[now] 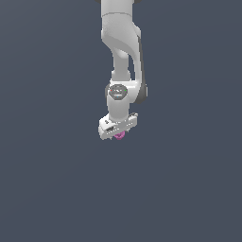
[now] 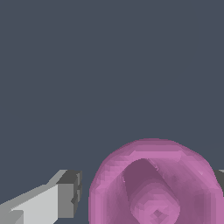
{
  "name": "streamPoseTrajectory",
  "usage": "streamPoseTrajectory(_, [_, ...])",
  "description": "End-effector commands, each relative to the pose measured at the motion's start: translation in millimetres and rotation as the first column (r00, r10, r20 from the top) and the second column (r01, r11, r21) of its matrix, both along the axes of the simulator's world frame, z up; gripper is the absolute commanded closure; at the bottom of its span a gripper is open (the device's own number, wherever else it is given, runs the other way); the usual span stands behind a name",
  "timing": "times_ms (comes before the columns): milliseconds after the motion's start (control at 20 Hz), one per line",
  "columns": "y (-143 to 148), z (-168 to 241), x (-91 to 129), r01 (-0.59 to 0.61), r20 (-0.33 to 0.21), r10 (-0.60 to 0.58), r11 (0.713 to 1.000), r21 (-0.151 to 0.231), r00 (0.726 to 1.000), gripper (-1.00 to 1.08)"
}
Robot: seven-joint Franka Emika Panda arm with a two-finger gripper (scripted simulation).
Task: Pick up the object and move it to a goal position.
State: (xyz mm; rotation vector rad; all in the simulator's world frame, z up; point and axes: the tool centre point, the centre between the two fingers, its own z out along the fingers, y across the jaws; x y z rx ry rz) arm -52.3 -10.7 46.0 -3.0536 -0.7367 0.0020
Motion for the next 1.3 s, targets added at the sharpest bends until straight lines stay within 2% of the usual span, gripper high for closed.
streamPoseTrajectory(0, [0, -5, 1, 0.000, 0.001, 0.000, 1.000, 0.000, 1.000, -0.92])
streamPoseTrajectory(100, [0, -6, 1, 0.000, 0.001, 0.000, 1.000, 0.000, 1.000, -0.92])
streamPoseTrajectory(150, [0, -6, 1, 0.000, 0.001, 0.000, 1.000, 0.000, 1.000, 1.08])
streamPoseTrajectory(800, [-1, -3, 1, -0.001, 0.003, 0.001, 1.000, 0.000, 1.000, 1.08])
streamPoseTrajectory(1250, [-17, 29, -5, -0.001, 0.003, 0.001, 1.000, 0.000, 1.000, 1.08])
